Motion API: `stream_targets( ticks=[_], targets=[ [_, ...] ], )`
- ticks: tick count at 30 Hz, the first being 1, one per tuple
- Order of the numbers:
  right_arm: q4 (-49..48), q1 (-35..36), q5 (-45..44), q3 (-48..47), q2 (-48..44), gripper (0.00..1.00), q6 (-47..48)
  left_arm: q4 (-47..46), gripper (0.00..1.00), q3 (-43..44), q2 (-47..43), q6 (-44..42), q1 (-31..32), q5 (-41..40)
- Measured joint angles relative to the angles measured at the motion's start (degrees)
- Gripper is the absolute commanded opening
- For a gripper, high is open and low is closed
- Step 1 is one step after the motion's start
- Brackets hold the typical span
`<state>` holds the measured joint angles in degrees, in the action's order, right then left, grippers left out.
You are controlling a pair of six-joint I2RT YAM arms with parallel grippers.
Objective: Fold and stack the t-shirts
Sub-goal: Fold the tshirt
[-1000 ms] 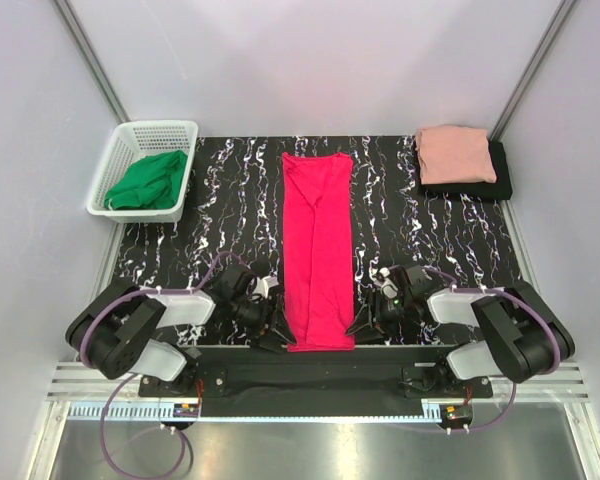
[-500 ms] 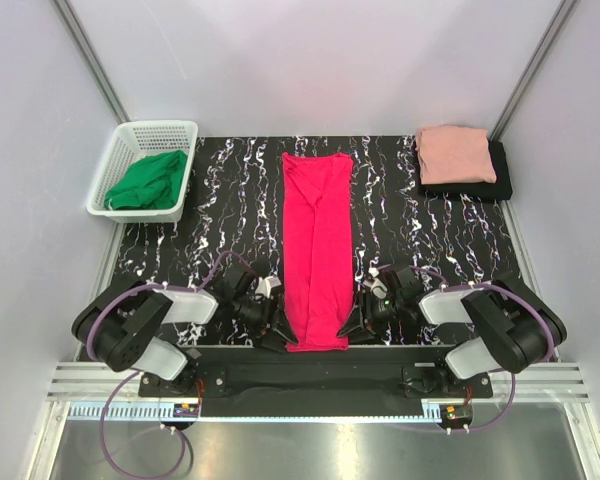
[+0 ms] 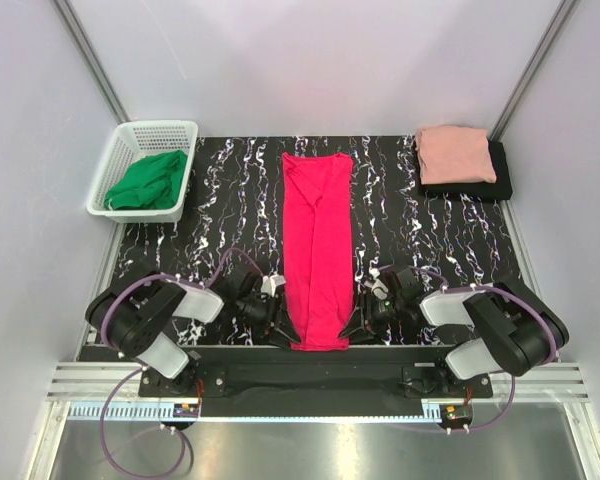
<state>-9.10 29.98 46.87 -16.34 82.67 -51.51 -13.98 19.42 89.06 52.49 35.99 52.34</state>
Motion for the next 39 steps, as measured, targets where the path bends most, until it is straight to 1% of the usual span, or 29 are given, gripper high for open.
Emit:
stream_targets(
  ticks=[2,3,5,6,9,10,14,21,25,30,39],
  targets=[
    [0.0,0.1,-0.4,0.0,0.0,0.3,0.2,-0.1,0.43,0.0,0.4,0.1,0.1,-0.3],
    [0.0,0.1,-0.5,0.0,0.1,0.25,0.3,-0.1,0.38,-0.1,0.6,0.1,0.1,-0.4],
    [-0.1,0.1,-0.7,-0.1,0.4,0.13,0.9,0.5,0.28,-0.1,0.6,0.1,0.1,-1.0],
    [-0.2,0.2,-0.8,-0.1,0.6,0.0,1.2,0.8,0.2,-0.2,0.5,0.0,0.1,-1.5],
    [-0.3,0.2,-0.8,-0.3,1.0,0.0,1.9,1.9,0.06,-0.7,0.1,-0.6,0.2,-3.2],
    [-0.3,0.2,-0.8,-0.3,1.2,0.0,2.1,2.1,0.0,-0.9,-0.2,-0.6,0.2,-3.3],
    [0.2,0.2,-0.8,-1.1,1.8,0.0,2.7,2.7,0.0,-1.2,-1.2,-1.1,0.2,-3.7],
    [3.9,0.3,-1.0,-2.8,1.8,0.0,3.2,4.1,0.0,-0.8,-1.2,-1.6,0.2,-3.7],
    [8.5,0.3,-1.8,-4.3,1.0,0.0,3.2,6.9,0.0,0.8,-1.4,-2.2,0.3,-4.3],
    [15.0,0.3,-3.5,-6.6,-1.8,0.0,3.1,10.9,0.0,4.3,-2.9,-3.7,0.3,-7.2],
    [19.7,0.3,-4.2,-9.3,-2.1,0.0,3.4,13.6,0.0,6.5,-4.4,-4.7,0.1,-9.6]
  ],
)
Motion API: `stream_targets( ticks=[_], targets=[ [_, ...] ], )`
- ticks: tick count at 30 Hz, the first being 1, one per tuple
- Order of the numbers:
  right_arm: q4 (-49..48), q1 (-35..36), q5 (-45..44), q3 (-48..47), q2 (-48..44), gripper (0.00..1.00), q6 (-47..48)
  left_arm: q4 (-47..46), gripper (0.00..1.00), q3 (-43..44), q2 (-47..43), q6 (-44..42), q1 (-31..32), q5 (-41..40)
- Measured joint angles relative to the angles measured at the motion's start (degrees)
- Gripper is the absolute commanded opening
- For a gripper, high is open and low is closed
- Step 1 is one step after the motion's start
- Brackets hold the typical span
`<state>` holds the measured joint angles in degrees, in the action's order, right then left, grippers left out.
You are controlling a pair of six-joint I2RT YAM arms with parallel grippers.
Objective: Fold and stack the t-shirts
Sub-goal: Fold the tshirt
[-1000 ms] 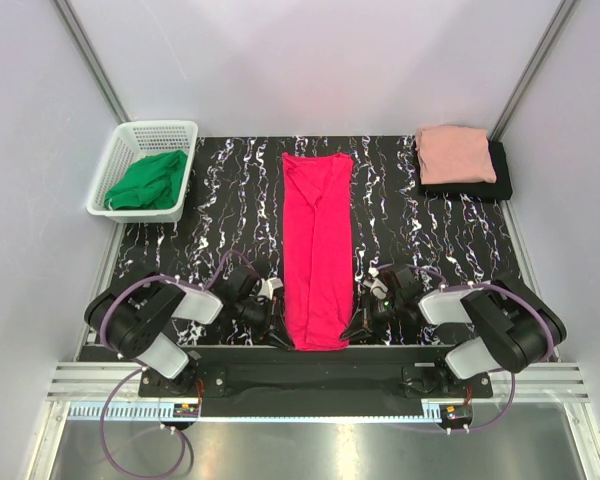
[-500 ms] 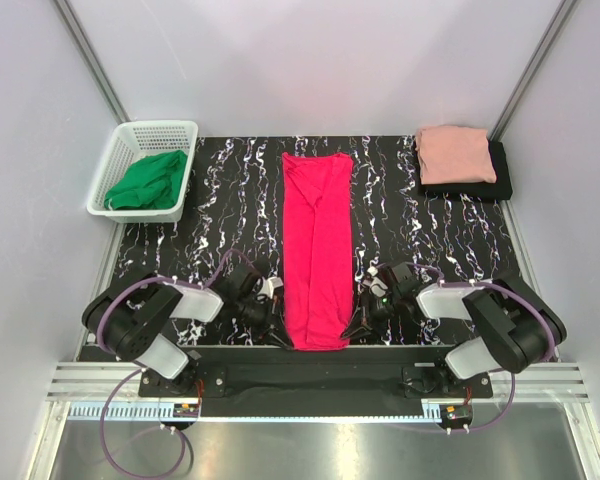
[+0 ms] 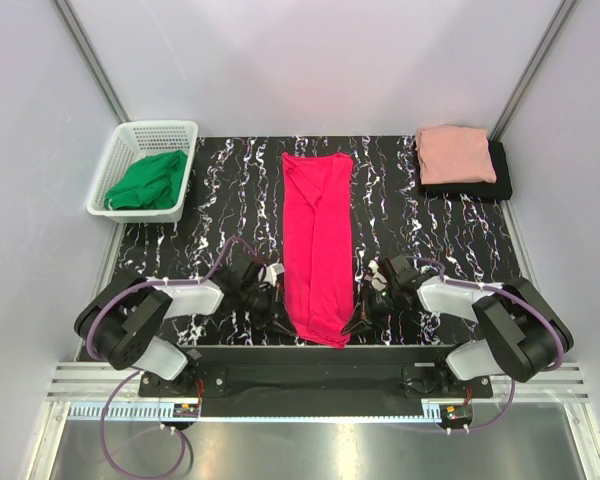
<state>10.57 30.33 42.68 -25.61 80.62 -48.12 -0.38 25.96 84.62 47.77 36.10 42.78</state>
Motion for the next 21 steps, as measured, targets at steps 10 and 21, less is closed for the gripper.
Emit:
stream_targets(
  ticks=[10,21],
  targets=[
    [3.9,0.0,-0.2,-4.1,0.0,0.0,1.9,2.5,0.0,2.4,-0.8,-1.3,-0.6,-0.6],
    [6.1,0.0,-1.4,-3.4,0.0,0.36,2.9,5.2,0.5,2.4,-0.8,-2.5,-0.8,-1.1]
  ],
)
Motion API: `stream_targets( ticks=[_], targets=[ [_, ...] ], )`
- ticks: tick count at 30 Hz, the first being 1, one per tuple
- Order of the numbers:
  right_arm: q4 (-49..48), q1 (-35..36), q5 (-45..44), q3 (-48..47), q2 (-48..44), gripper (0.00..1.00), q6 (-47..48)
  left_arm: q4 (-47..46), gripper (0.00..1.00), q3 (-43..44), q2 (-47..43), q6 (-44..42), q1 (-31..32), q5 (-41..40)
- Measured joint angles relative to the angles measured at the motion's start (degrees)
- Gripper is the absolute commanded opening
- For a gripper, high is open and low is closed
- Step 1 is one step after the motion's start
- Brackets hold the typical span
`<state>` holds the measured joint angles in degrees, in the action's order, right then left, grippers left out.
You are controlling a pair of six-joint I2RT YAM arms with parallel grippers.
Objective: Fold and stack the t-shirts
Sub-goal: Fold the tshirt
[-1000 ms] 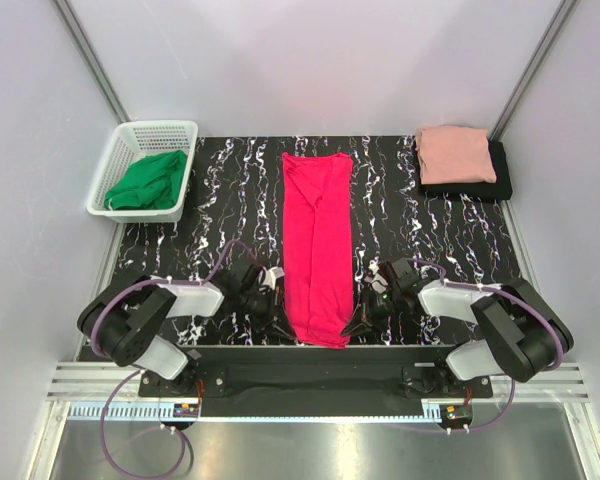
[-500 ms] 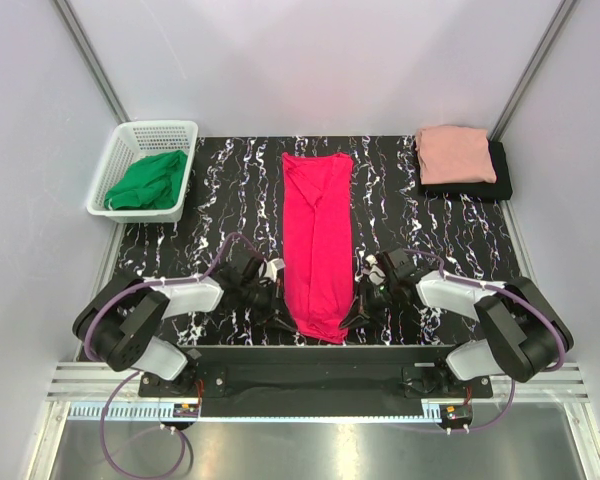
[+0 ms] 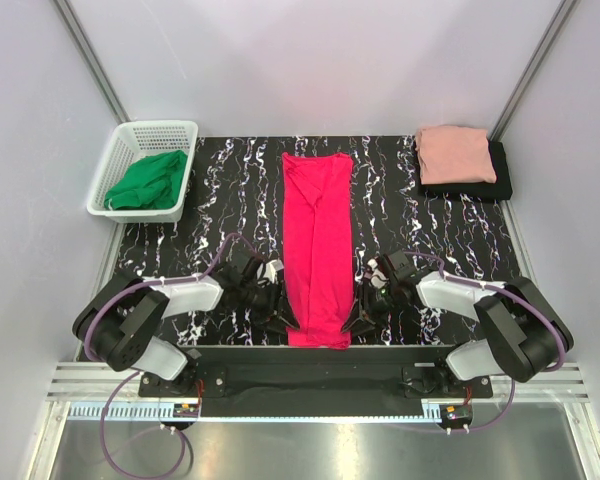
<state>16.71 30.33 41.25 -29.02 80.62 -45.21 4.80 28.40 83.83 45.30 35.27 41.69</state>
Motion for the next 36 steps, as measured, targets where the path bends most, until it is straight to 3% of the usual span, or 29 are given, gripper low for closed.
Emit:
stream_targets(
  ticks=[7,13,24,27,36],
  targets=[
    [7.1,0.0,-2.6,-0.2,-2.4,0.41,2.9,3.8,0.52,1.7,0.0,-1.3,-0.7,-0.9],
    [10.1,0.0,-4.8,-0.1,-3.9,0.38,4.9,5.1,0.51,2.2,0.0,-2.3,-1.2,-1.4],
    [10.7,0.0,-6.1,0.2,-3.0,0.38,7.2,4.5,0.5,1.8,1.0,-2.8,-1.2,-1.3],
    [10.2,0.0,-6.1,0.2,-1.0,0.33,7.7,4.2,0.5,1.7,1.2,-2.8,-1.2,-1.0],
    [9.7,0.0,-5.8,0.1,-2.8,0.38,7.1,2.4,0.52,1.1,1.8,-2.8,-1.3,0.4]
  ],
)
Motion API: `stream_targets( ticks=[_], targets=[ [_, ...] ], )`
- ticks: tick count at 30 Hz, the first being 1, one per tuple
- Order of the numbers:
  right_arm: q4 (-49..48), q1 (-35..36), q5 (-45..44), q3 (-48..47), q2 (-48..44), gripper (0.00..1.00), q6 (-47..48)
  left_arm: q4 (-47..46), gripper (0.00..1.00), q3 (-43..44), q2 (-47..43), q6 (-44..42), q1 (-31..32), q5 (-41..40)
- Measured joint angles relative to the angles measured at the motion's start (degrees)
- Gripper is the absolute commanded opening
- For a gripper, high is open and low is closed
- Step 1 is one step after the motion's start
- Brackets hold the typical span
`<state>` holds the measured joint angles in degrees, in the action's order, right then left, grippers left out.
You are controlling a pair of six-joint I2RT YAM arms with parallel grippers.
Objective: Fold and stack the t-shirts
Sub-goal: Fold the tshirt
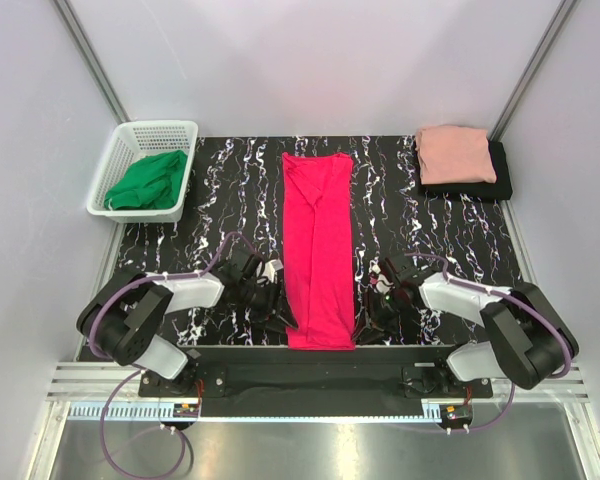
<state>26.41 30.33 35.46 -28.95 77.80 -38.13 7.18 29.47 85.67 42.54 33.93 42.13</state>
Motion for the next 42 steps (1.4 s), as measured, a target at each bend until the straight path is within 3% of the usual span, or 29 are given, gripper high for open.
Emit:
stream_targets(
  ticks=[16,42],
  targets=[
    [-13.1,0.0,7.5,6.8,2.4,0.4,-4.5,-2.8,0.52,-2.9,0.3,0.6,0.0,4.4],
    [-14.7,0.0,7.7,6.9,2.9,0.38,-5.2,-1.9,0.5,-4.5,0.5,1.5,0.2,6.8]
  ],
)
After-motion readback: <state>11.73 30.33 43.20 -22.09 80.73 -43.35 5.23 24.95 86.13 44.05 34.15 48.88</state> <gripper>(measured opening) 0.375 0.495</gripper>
